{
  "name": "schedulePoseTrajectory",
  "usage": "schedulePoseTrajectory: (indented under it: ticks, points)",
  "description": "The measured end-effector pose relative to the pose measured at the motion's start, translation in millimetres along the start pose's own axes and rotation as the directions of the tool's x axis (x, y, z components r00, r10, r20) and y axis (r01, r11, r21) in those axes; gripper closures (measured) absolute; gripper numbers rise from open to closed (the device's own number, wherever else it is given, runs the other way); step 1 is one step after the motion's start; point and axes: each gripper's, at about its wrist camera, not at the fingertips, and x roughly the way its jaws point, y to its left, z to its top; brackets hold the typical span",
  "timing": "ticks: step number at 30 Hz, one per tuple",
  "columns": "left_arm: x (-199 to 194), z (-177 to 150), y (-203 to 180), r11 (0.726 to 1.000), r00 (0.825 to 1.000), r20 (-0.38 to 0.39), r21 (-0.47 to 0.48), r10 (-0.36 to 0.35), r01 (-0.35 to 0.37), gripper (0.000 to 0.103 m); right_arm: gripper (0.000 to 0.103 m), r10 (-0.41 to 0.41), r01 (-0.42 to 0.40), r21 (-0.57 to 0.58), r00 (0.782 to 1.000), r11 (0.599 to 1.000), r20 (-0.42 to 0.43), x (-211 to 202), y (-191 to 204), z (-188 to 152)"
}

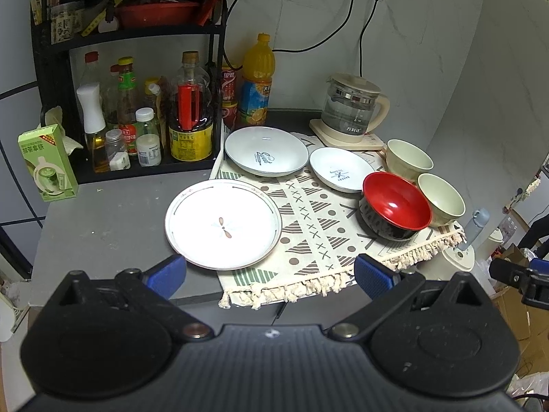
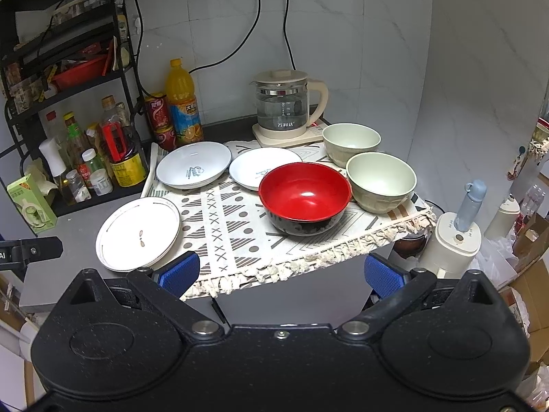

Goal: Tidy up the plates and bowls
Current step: 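Move both grippers toward the rim of the large pale green bowl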

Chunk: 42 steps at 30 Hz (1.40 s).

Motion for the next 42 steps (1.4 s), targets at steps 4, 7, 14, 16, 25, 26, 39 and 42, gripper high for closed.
schedulePoseTrajectory:
  ticks: [4, 7, 14, 16, 25, 26, 39, 42]
  points:
    - [10, 5, -5, 1.0, 1.0, -0.011, -0.004, -0.002, 0.002, 0.0, 0.0, -0.011, 0.011, -0.004, 1.0, 1.0, -0.007, 9, -5, 6]
    - [19, 10, -10, 1.0, 1.0, -0.015, 0.0, -0.001, 0.001, 0.0, 0.0, -0.017, 0.017, 0.0, 1.0, 1.0, -0.015, 15, -11, 10]
    - [45, 26, -17, 1.0, 0.999, -0.035, 0.003, -0.018, 0.018, 0.0, 0.0, -0.024, 0.025, 0.006, 0.999, 1.0, -0.022, 34, -26, 22]
    - [53, 32, -19, 1.0, 0.999, -0.036, 0.015, -0.016, 0.016, 0.0, 0.0, -0.036, 0.036, 0.014, 0.999, 0.999, -0.024, 40, -29, 28]
    - [103, 63, -35, 0.998, 0.996, -0.074, 0.025, -0.056, 0.058, 0.0, 0.0, -0.074, 0.075, 0.039, 0.996, 0.996, -0.039, 78, -50, 53]
    - [108, 65, -36, 0.998, 0.995, -0.075, 0.029, -0.061, 0.063, 0.0, 0.0, -0.08, 0.082, 0.042, 0.996, 0.996, -0.045, 83, -52, 55]
    - [179, 121, -62, 0.99, 0.986, -0.109, 0.056, -0.122, 0.129, 0.0, 0.0, -0.118, 0.128, 0.133, 0.99, 0.983, -0.083, 136, -72, 89]
    - [194, 131, -71, 0.986, 0.984, -0.12, 0.09, -0.129, 0.14, 0.0, 0.0, -0.116, 0.129, 0.152, 0.989, 0.98, -0.094, 148, -77, 95]
